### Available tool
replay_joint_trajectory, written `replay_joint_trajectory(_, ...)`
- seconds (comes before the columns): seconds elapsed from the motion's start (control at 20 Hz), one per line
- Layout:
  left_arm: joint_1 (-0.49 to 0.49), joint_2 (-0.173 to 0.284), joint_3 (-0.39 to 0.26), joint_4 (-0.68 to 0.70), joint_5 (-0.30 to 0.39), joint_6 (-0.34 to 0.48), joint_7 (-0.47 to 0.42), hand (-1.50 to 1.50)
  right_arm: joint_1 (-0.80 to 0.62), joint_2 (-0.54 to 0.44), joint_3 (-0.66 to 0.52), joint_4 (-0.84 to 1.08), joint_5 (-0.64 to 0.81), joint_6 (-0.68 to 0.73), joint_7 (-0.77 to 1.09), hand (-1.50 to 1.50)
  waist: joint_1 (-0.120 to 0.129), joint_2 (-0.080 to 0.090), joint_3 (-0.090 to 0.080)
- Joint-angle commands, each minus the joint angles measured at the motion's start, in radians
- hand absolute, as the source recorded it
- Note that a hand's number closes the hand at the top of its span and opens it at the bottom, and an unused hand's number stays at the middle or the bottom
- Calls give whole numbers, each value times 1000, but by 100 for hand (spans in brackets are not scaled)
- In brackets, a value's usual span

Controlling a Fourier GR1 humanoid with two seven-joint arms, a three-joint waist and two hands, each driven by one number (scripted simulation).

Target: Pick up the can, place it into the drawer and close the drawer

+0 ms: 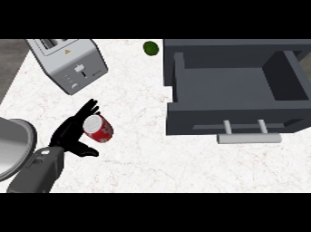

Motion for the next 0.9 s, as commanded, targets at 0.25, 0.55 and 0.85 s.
replay_joint_trajectory(0.25,-36,-77,10,105,-5,-13,-73,150,-4,26,16,-3,20,25,-4,-150,-8,4,-1)
replay_joint_trajectory(0.55,-85,-57,22,54,36,-148,4,150,13,53,3,10,12,49,-14,-150,3,-1,0)
replay_joint_trajectory(0.85,-45,-106,61,-50,97,-41,18,150,10,28,-15,31,2,24,0,-150,23,-8,2)
